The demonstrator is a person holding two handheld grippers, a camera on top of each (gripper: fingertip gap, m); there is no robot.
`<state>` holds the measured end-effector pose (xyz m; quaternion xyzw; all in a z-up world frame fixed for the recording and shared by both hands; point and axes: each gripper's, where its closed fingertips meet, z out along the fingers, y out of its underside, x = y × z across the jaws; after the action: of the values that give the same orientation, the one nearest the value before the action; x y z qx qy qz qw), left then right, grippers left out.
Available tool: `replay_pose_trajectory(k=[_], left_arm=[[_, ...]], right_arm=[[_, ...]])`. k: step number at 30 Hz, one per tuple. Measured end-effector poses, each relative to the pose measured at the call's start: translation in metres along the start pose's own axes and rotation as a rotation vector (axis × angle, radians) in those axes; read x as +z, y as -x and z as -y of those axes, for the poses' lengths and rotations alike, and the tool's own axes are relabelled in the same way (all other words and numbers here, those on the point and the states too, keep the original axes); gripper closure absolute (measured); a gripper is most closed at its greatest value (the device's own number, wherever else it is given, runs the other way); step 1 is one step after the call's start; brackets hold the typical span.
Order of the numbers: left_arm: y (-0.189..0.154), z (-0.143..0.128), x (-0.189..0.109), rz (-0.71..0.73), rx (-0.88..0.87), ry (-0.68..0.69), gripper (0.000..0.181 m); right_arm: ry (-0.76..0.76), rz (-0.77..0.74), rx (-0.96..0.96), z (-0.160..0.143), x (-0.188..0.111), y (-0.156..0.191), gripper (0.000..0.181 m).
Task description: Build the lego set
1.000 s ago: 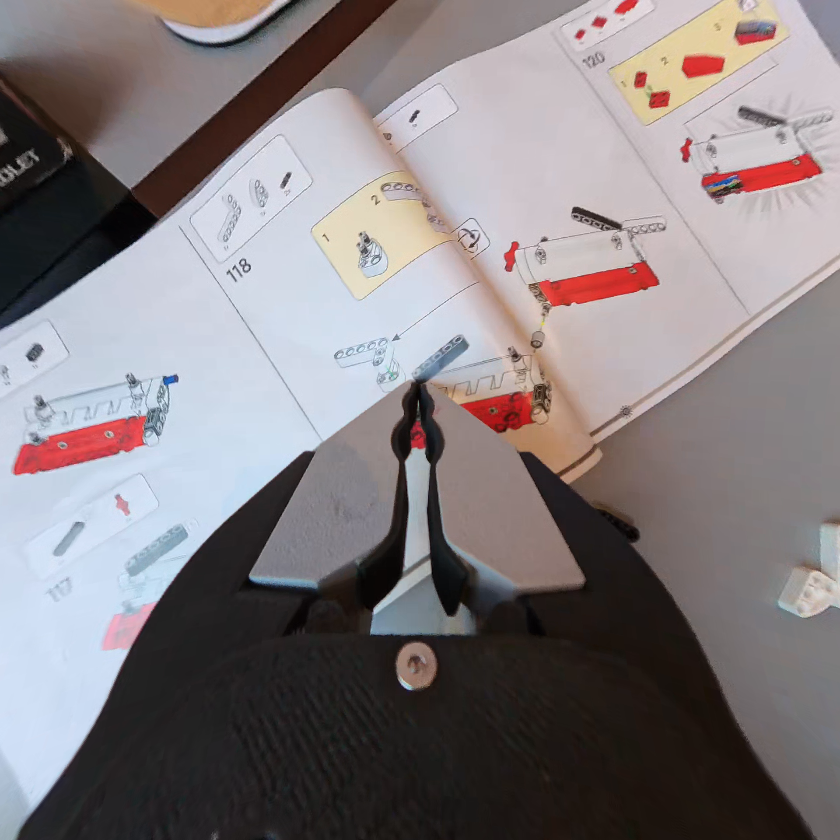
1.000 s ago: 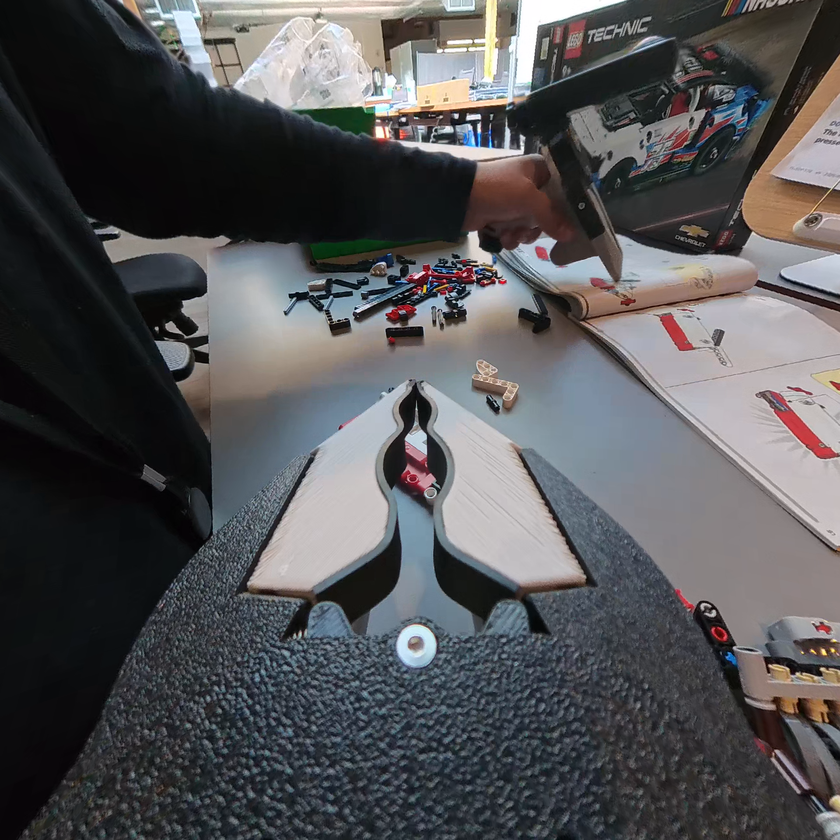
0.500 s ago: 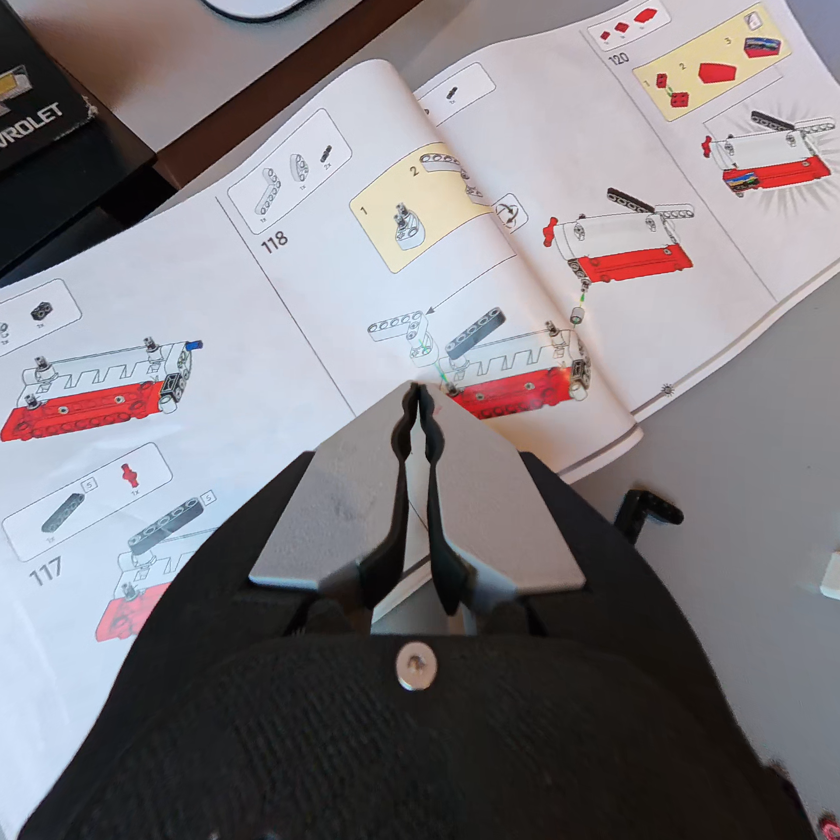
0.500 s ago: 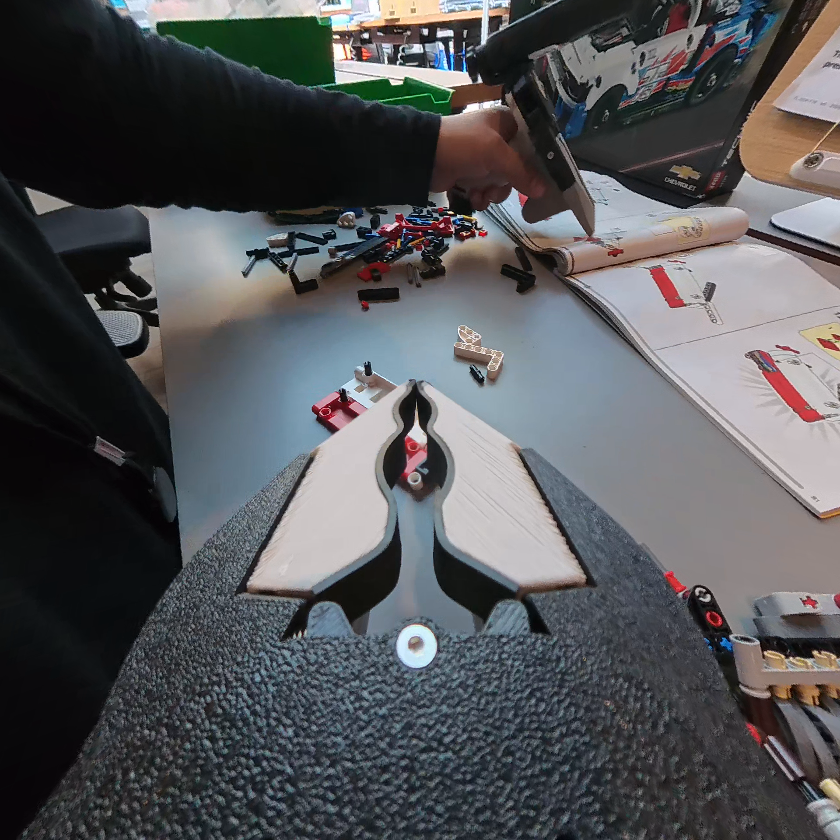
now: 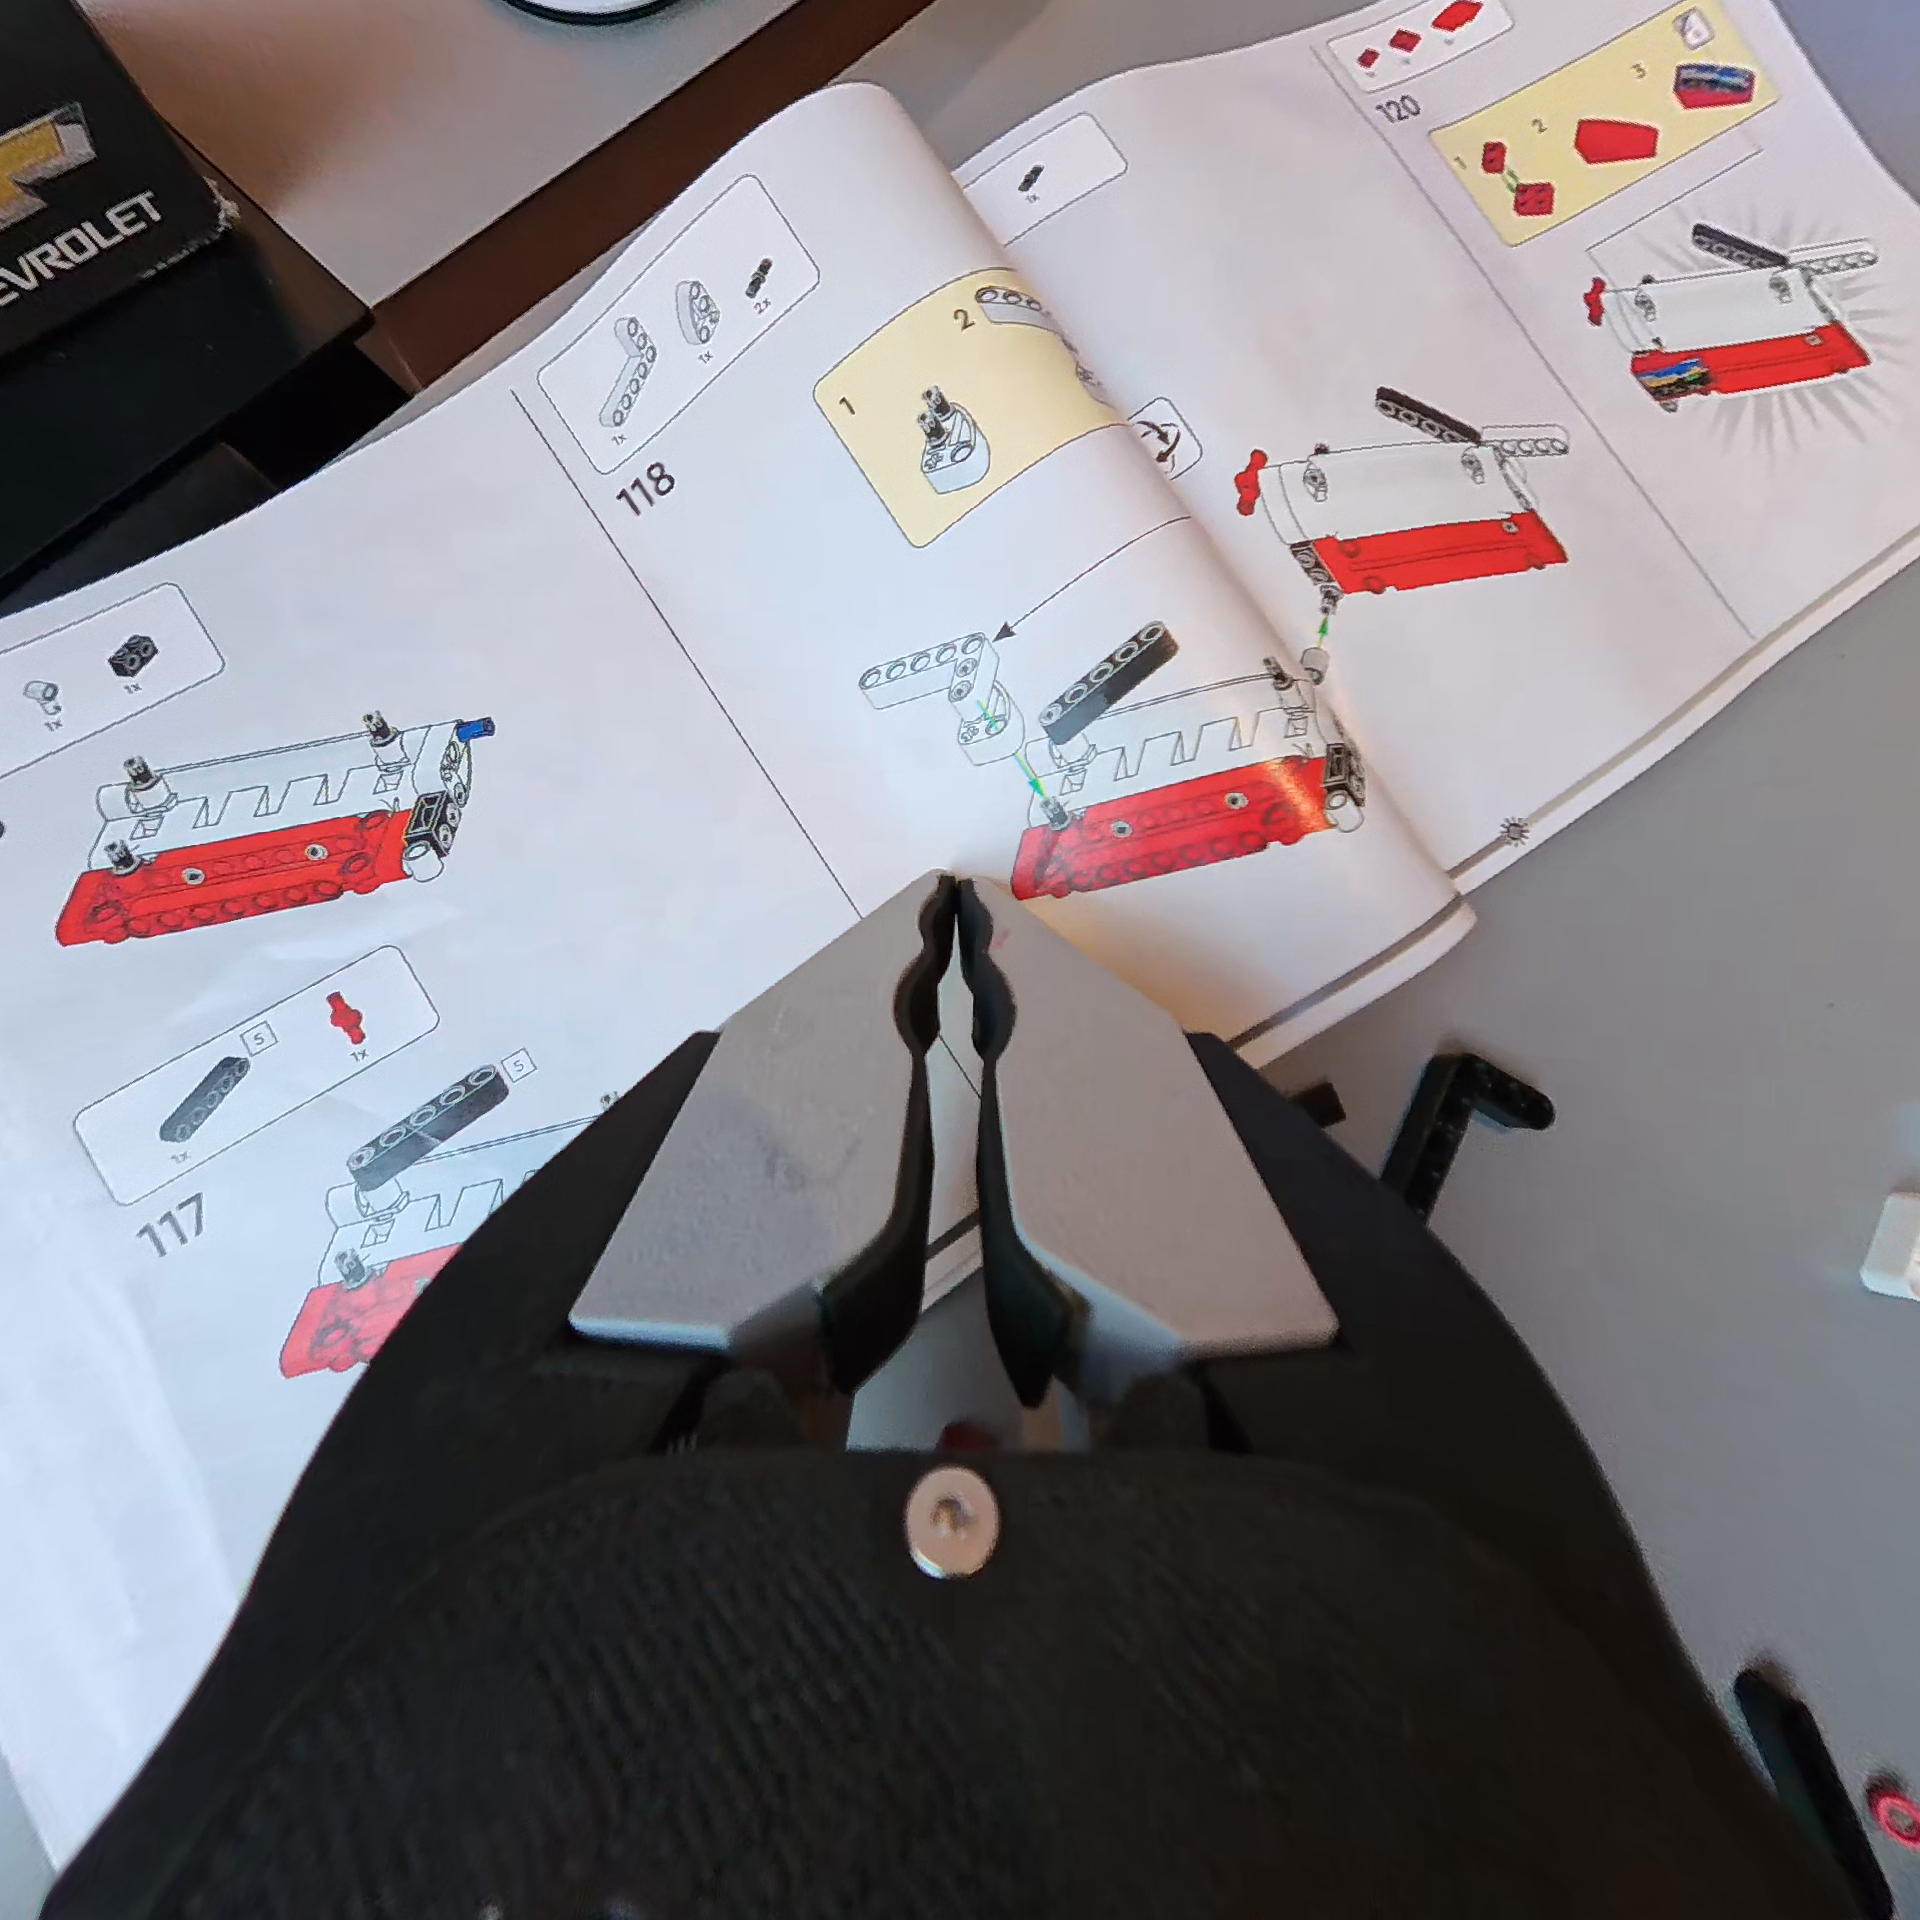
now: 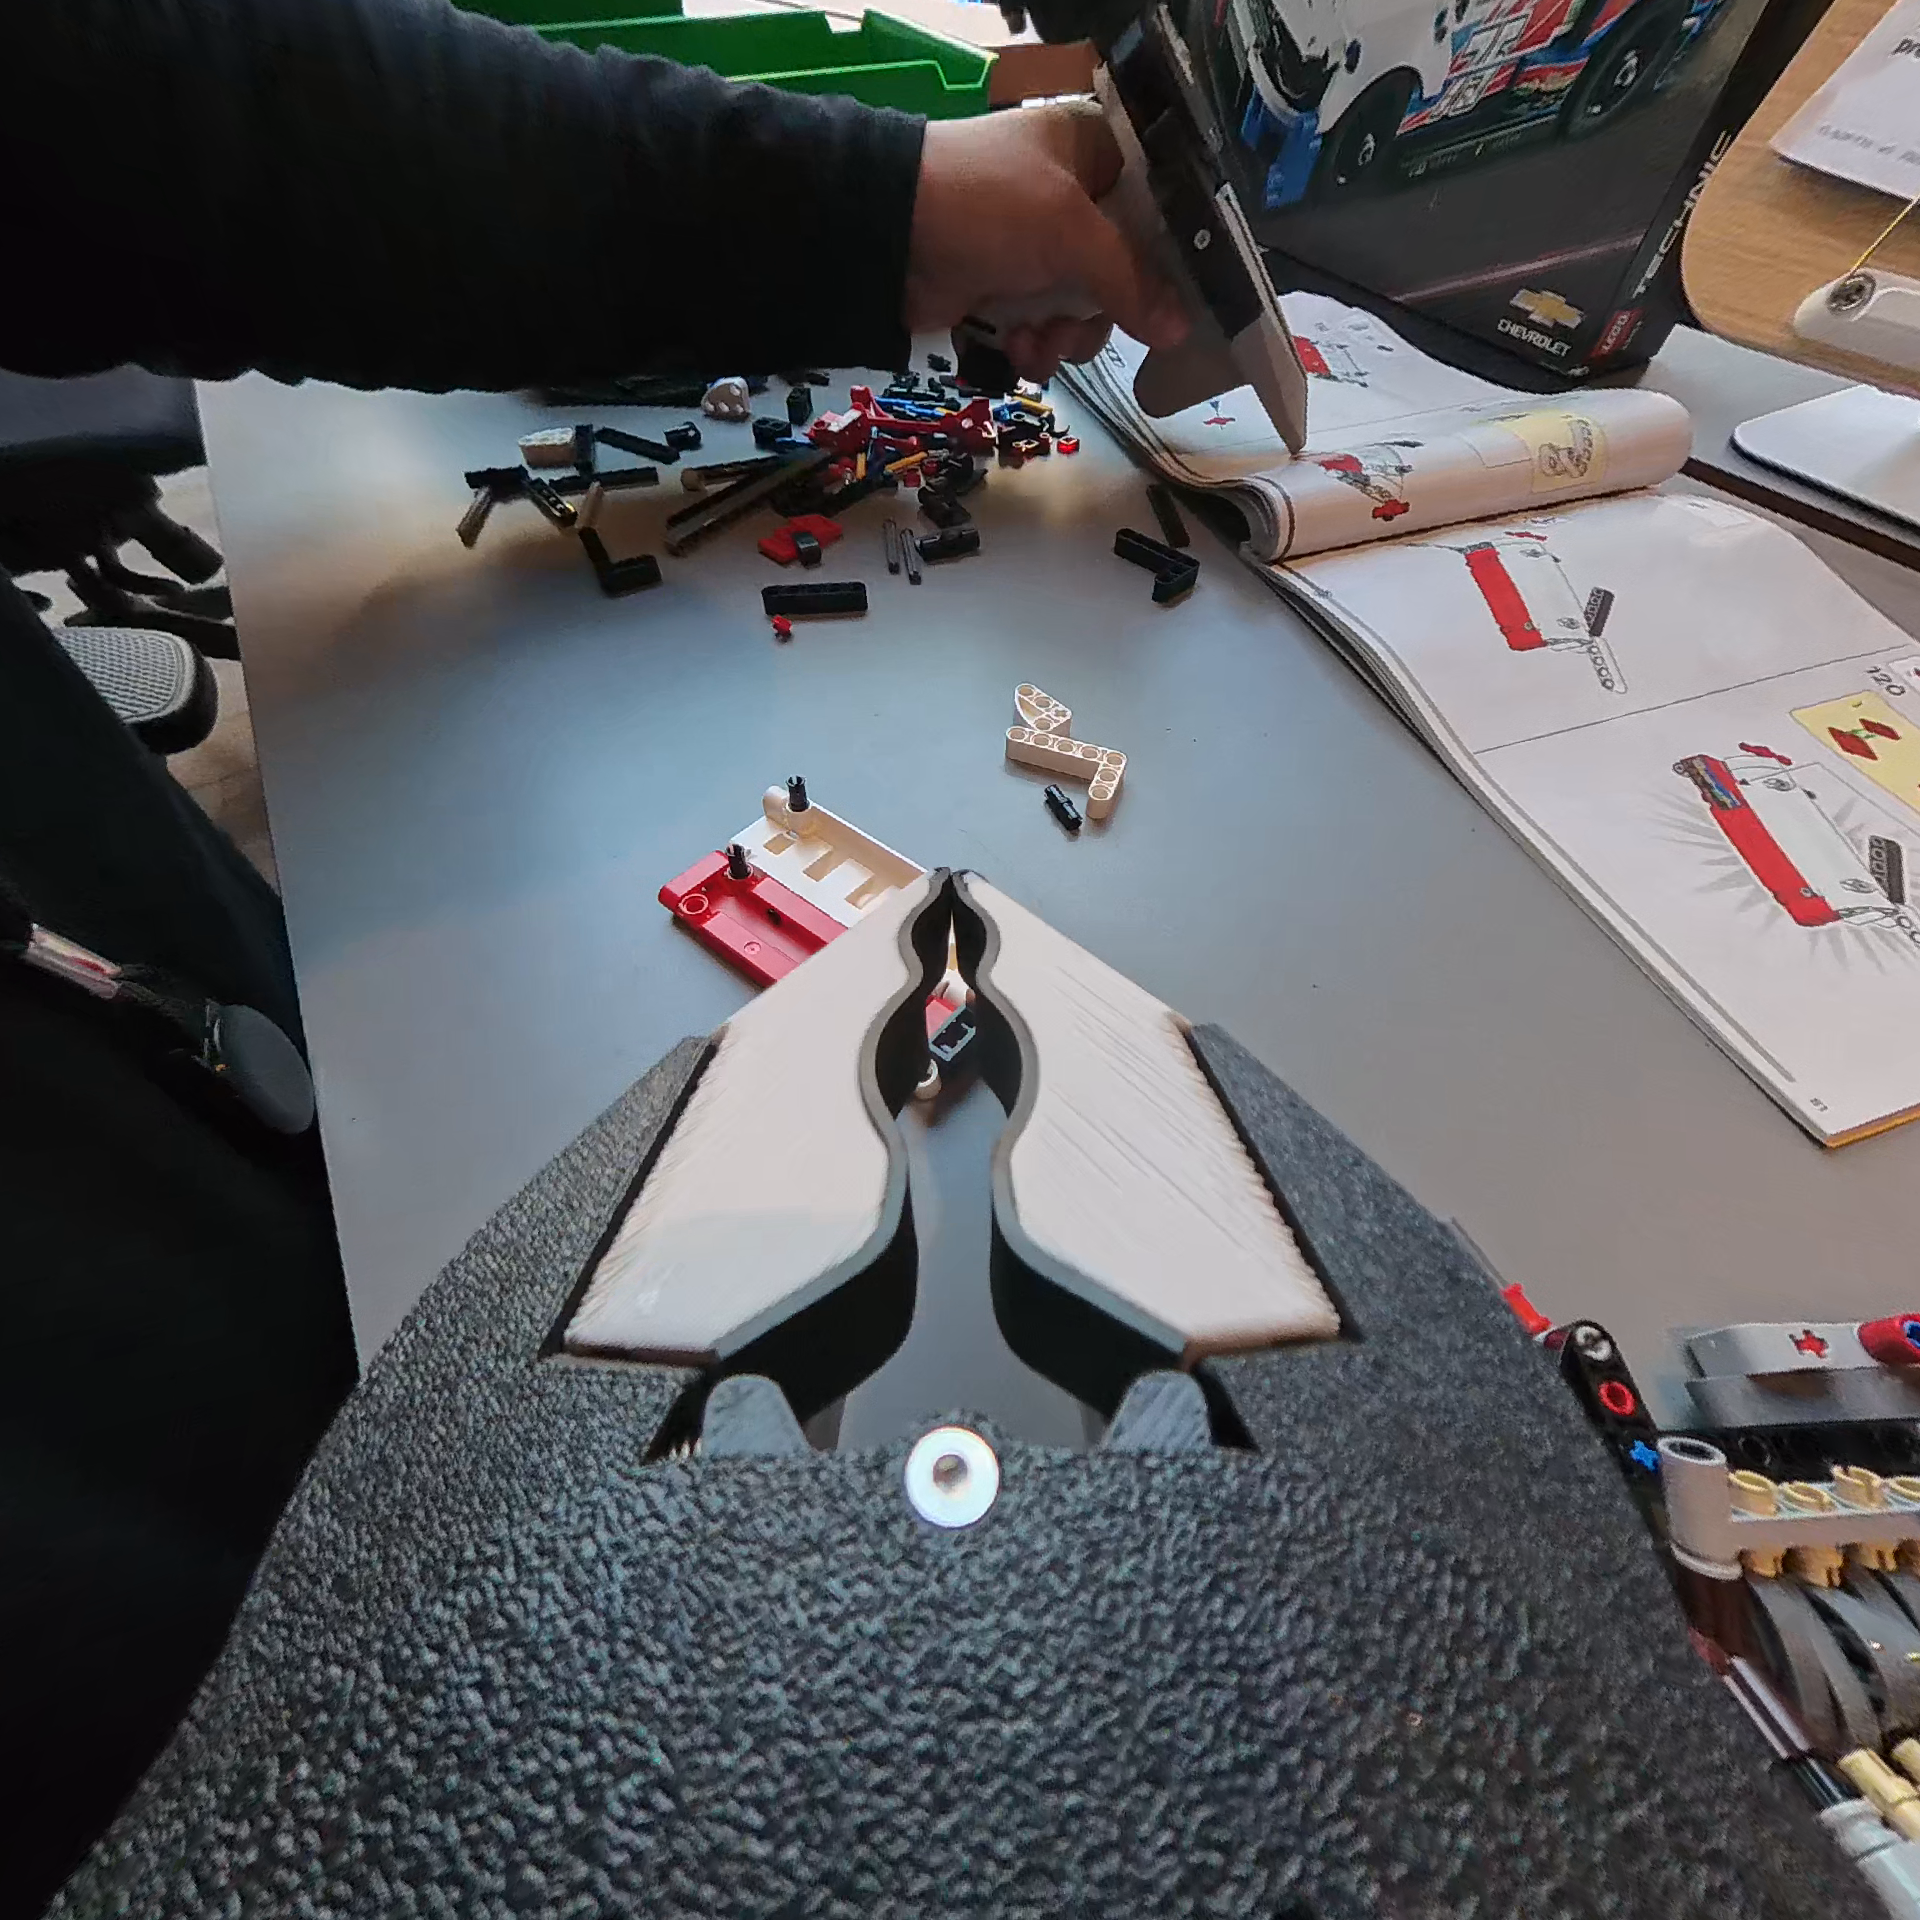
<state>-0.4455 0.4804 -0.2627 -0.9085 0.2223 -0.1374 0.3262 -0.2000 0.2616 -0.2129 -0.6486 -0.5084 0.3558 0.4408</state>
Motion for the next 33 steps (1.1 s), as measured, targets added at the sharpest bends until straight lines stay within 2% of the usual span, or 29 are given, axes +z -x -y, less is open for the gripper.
replay_pose_trajectory(k=[6, 10, 14, 17, 20, 22, 28, 33], left_arm=[[0.001, -0.001, -0.003, -0.008, -0.004, 0.003, 0.181], [0.005, -0.004, -0.021, 0.021, 0.012, 0.033, 0.181], [0.003, 0.001, -0.071, 0.066, 0.051, 0.022, 0.181], [-0.002, 0.004, -0.118, 0.088, 0.047, -0.012, 0.17], [-0.003, -0.002, -0.156, 0.153, 0.058, -0.032, 0.165], [-0.003, -0.015, -0.169, 0.183, 0.057, -0.006, 0.159], [0.017, -0.063, -0.164, 0.219, -0.035, 0.129, 0.165], [0.034, -0.081, -0.16, 0.231, -0.083, 0.181, 0.169]], right_arm=[[0.019, 0.001, 0.003, -0.002, 0.002, 0.0, 0.181], [0.015, -0.001, -0.002, -0.002, 0.002, 0.0, 0.181], [0.001, -0.002, -0.009, 0.0, 0.0, 0.001, 0.181], [-0.014, 0.002, -0.014, 0.002, -0.002, 0.002, 0.181], [-0.028, 0.012, -0.013, 0.003, -0.003, 0.003, 0.181], [-0.039, 0.015, -0.011, 0.005, -0.004, 0.003, 0.181], [-0.061, 0.018, -0.016, 0.007, -0.007, 0.004, 0.181], [-0.064, 0.015, -0.027, 0.008, -0.007, 0.005, 0.181]])
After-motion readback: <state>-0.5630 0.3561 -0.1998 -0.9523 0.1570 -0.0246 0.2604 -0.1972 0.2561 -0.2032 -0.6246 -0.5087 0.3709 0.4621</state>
